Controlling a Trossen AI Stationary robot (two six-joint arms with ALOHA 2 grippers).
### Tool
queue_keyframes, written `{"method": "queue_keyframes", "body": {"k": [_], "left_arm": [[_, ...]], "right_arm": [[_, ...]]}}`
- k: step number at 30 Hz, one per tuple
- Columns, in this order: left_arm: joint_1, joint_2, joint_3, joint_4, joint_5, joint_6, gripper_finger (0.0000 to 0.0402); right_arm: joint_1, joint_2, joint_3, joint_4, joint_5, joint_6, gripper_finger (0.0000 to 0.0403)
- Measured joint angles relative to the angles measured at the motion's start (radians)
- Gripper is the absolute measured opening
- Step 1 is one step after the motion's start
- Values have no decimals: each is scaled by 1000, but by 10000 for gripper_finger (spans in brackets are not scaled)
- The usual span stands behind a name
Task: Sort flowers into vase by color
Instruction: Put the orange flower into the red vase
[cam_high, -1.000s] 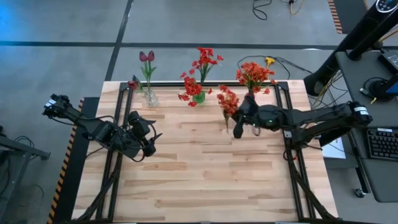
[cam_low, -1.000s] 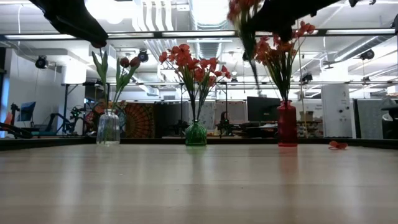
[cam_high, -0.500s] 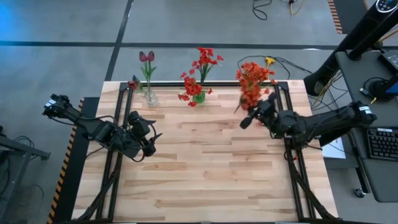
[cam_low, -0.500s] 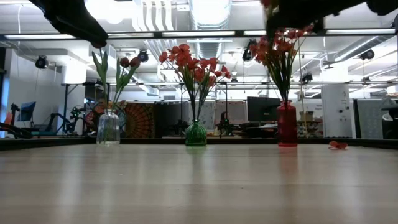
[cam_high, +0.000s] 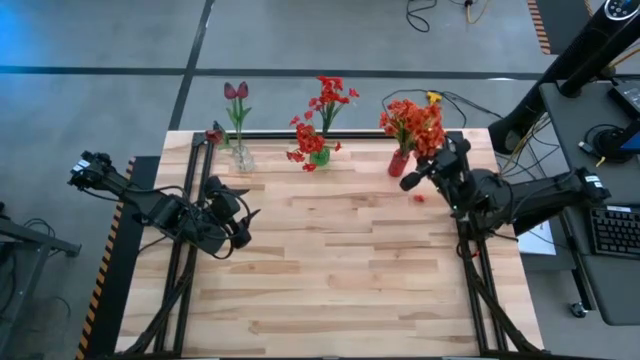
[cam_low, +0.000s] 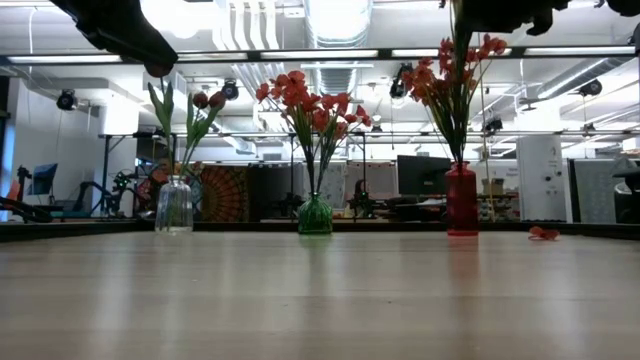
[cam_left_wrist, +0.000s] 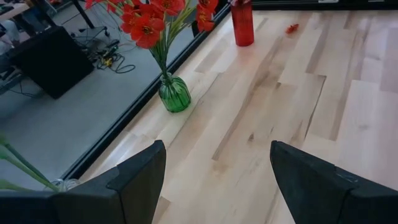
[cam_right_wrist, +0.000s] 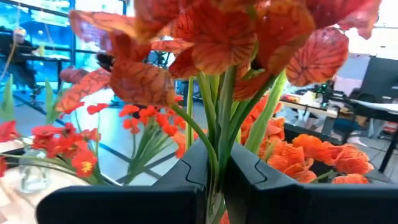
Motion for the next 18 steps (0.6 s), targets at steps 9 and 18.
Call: {"method": "queue_keyframes", "body": {"k": [9,18], "left_arm": [[0,0,0,0,0,0,270],[-1,0,0,2,0,3,270]], "right_arm": [[-76,18,0,0,-2,-8,20],[-94,16,0,63,-37,-37,20]]}}
